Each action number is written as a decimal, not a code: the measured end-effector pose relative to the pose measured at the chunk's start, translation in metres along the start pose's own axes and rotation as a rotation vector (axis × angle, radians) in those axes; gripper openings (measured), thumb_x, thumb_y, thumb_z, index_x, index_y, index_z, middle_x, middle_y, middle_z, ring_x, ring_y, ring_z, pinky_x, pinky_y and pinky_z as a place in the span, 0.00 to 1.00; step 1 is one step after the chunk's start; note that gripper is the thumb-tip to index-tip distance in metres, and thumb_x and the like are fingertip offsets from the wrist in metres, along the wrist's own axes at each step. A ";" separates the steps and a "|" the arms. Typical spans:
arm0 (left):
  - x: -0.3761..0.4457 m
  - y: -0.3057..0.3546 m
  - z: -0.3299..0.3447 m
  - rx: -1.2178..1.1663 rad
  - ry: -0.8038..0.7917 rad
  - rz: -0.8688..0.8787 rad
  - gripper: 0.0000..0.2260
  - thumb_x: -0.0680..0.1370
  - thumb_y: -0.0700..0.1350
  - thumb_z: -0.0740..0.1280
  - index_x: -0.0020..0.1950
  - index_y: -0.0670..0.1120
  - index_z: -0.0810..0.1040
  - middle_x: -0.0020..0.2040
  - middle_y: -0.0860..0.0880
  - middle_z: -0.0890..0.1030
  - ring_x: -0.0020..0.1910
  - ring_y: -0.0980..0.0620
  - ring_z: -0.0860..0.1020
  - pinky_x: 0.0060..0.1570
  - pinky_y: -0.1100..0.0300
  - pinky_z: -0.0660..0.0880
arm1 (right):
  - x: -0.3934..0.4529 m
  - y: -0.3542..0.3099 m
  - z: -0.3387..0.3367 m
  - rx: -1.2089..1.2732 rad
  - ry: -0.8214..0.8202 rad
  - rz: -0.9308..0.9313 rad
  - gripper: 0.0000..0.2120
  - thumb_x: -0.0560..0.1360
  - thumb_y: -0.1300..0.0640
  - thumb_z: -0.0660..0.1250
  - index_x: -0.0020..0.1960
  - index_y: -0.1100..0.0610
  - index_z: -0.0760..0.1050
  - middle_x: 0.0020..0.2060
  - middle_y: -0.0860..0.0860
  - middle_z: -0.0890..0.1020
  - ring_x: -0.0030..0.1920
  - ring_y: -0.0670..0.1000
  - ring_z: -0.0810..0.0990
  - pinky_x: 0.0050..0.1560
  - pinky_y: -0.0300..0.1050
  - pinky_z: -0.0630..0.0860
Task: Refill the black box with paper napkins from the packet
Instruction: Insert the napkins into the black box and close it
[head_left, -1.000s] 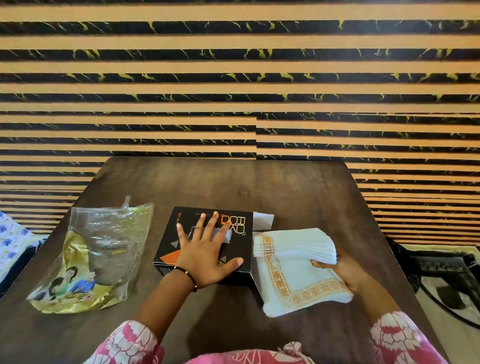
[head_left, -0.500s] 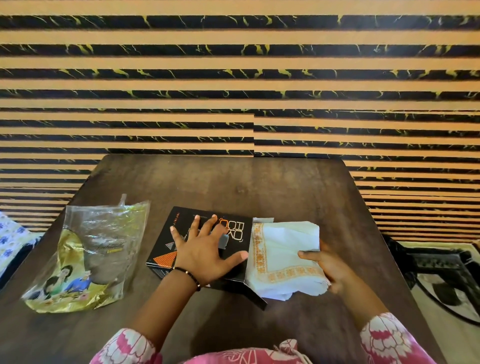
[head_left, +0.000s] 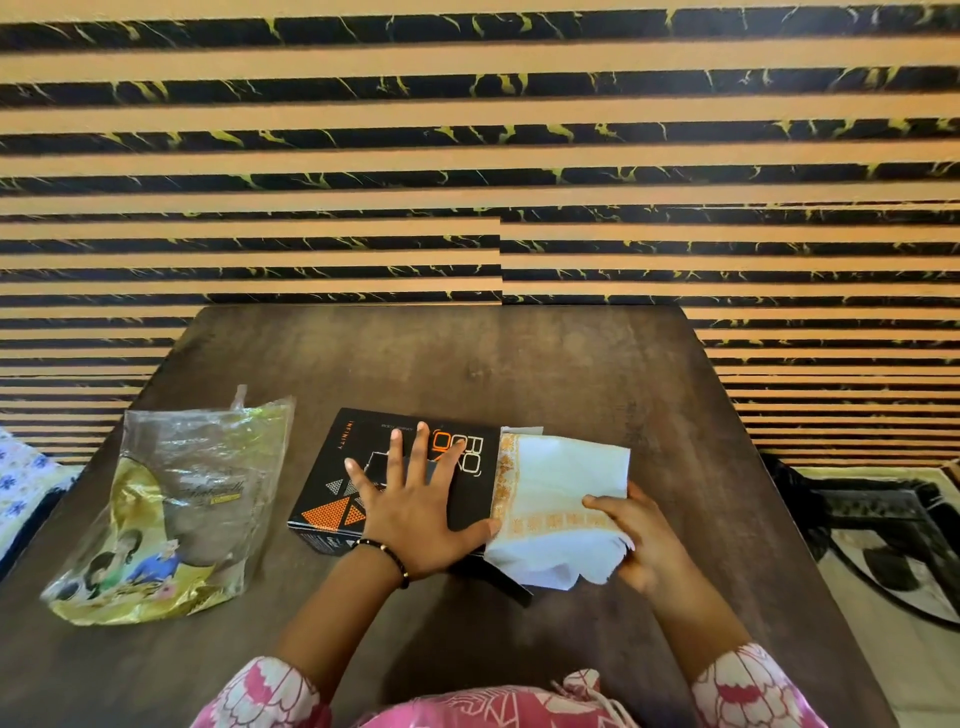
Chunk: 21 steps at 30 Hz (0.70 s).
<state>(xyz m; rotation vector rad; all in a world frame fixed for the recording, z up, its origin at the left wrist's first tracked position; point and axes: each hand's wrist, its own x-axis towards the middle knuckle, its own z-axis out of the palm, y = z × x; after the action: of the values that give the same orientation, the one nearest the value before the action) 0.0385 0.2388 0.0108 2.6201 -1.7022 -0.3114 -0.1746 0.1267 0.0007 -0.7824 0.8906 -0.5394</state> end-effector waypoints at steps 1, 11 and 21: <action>0.001 0.000 0.000 0.004 -0.006 0.001 0.50 0.54 0.81 0.36 0.73 0.60 0.41 0.76 0.47 0.37 0.74 0.41 0.35 0.62 0.25 0.35 | 0.001 -0.003 0.001 0.028 0.002 0.007 0.12 0.73 0.70 0.60 0.54 0.61 0.75 0.46 0.59 0.83 0.42 0.55 0.84 0.37 0.46 0.83; 0.002 0.000 0.002 0.027 -0.022 0.008 0.51 0.52 0.79 0.31 0.73 0.60 0.39 0.76 0.47 0.36 0.73 0.41 0.34 0.61 0.26 0.33 | 0.001 0.010 -0.002 -0.263 0.106 -0.022 0.19 0.74 0.65 0.64 0.63 0.54 0.69 0.57 0.56 0.79 0.54 0.55 0.80 0.48 0.53 0.81; 0.002 0.001 0.002 0.033 -0.024 0.004 0.52 0.51 0.79 0.30 0.73 0.59 0.39 0.76 0.47 0.36 0.74 0.41 0.34 0.61 0.26 0.34 | 0.000 0.013 0.014 -0.391 0.043 -0.012 0.18 0.75 0.57 0.65 0.62 0.46 0.66 0.60 0.51 0.77 0.59 0.54 0.78 0.60 0.63 0.74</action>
<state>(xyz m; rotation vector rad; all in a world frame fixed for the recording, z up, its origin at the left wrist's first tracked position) 0.0384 0.2369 0.0090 2.6464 -1.7336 -0.3189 -0.1614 0.1405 -0.0041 -1.1332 1.0479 -0.3973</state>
